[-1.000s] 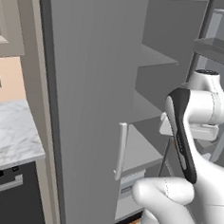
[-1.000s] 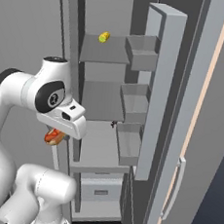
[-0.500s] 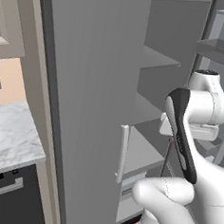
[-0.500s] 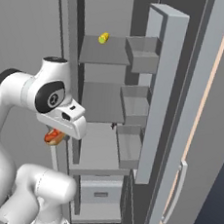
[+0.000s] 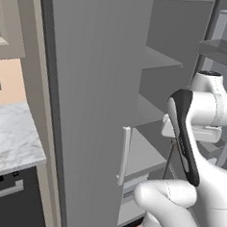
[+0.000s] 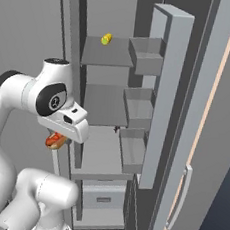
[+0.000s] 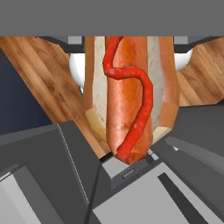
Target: Store the hot dog in the freezer for long-term storage. Close the freezer door after placing the cooked food.
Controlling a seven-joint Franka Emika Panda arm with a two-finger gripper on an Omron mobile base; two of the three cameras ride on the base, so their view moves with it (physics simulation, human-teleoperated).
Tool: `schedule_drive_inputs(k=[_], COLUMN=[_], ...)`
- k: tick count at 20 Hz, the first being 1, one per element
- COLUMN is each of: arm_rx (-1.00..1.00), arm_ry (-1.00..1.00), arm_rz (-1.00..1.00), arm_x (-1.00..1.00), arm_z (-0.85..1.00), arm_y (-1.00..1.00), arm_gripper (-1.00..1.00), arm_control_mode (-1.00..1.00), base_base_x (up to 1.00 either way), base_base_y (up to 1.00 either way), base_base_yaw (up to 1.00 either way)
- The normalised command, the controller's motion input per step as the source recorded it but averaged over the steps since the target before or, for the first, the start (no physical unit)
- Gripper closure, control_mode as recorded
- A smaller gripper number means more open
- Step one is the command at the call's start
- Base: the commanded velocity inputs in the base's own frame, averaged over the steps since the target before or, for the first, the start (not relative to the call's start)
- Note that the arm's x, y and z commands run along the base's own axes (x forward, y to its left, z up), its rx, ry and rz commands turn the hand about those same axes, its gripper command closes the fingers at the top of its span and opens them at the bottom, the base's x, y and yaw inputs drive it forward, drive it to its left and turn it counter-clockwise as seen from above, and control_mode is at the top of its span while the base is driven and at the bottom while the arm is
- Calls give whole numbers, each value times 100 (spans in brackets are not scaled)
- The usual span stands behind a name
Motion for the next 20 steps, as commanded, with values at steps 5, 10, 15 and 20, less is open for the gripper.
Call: schedule_drive_inputs(k=[5,10,15,20], arm_rx=[1,12,28,14], arm_ry=[-1,-8,-11,-20], arm_rz=[0,-13,-23,-23], arm_x=[5,44,62,23], arm_z=[-11,-15,0,0], arm_y=[0,0,0,0], arm_gripper=[100,100,100,100], arm_control_mode=[-100,-100,-100,-100], base_base_x=[0,0,0,0], base_base_y=[0,0,0,0], base_base_yaw=[0,0,0,0])
